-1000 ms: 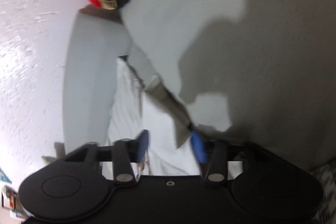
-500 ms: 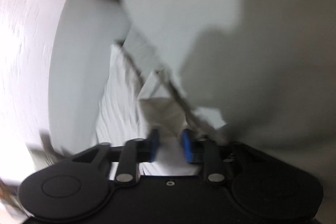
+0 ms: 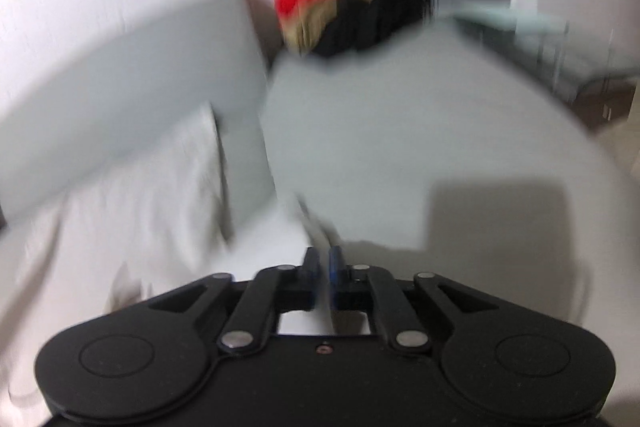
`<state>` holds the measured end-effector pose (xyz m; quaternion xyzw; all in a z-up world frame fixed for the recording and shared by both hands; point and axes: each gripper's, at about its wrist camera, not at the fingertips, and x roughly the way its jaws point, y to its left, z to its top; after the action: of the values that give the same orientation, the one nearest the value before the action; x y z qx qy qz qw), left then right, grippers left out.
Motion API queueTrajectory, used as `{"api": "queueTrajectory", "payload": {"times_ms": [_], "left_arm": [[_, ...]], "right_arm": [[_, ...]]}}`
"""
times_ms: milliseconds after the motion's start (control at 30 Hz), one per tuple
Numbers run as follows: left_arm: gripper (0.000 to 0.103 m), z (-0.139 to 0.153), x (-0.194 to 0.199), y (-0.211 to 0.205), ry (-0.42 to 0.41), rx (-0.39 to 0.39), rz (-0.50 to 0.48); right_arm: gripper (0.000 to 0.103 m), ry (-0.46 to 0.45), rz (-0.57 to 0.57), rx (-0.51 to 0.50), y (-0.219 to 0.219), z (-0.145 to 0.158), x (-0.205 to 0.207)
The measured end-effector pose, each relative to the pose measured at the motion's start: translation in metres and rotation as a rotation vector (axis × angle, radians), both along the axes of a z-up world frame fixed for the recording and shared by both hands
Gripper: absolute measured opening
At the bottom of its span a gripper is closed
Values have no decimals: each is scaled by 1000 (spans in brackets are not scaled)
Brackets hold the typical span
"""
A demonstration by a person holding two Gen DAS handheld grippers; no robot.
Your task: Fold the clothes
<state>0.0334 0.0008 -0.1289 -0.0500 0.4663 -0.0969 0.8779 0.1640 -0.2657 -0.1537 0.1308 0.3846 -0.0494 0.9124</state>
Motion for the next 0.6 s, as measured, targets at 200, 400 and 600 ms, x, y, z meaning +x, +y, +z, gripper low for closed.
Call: {"api": "queueTrajectory", "payload": {"times_ms": [200,400,600], "left_arm": [[37,-1,1,0,2,-2,1],[37,0,0,-2,2,5,1],[38,1,0,-2,4,8,1]], "right_arm": [[48,-22,-174,457,-73,0,-14],[47,111,-188,787,-103,-34,0],[2,121,-244,624,-80,-43,23]]}}
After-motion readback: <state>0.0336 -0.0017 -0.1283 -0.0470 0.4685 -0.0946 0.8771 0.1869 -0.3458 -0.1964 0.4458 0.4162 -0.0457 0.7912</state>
